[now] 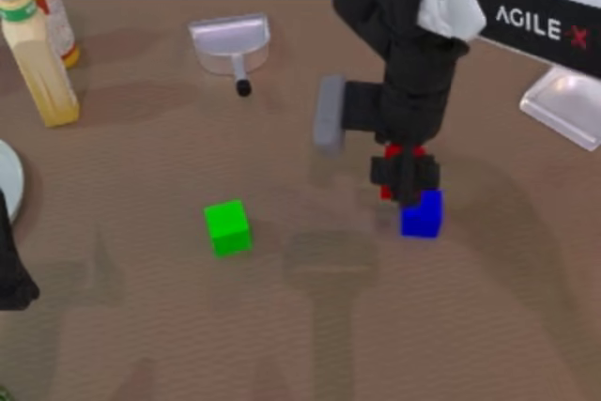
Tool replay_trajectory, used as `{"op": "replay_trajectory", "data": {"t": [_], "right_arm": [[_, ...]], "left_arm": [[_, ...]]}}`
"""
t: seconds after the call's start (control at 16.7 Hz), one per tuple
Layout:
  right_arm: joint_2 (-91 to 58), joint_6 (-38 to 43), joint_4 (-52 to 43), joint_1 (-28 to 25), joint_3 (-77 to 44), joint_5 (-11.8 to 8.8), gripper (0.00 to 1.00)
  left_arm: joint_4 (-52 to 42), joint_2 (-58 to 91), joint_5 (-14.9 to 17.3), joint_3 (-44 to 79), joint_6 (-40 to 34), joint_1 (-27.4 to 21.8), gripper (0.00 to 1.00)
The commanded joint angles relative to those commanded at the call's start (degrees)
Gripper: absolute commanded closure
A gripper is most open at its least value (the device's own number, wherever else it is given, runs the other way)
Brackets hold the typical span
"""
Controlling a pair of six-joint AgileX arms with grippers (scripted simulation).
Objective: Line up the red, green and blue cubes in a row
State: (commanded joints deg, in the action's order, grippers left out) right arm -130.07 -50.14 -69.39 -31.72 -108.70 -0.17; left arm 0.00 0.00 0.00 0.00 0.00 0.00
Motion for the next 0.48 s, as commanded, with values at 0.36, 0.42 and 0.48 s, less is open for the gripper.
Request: {"op": "replay_trajectory", "data": {"t": [0.36, 0.42, 0.48], "right_arm": [[-2.17, 15.07, -3.67, -22.09, -5.79, -0.16, 1.00], [-2.21, 16.89, -3.96, -24.26, -6.46, -0.11, 1.00], [-2.20, 18.32, -4.14, -25.82, -6.97, -0.04, 1.00]], "left_arm": [[0.00, 0.00, 0.00, 0.00, 0.00, 0.00, 0.00], [0.00, 0.00, 0.00, 0.00, 0.00, 0.00, 0.00], [0.00, 0.00, 0.00, 0.00, 0.00, 0.00, 0.00]]}}
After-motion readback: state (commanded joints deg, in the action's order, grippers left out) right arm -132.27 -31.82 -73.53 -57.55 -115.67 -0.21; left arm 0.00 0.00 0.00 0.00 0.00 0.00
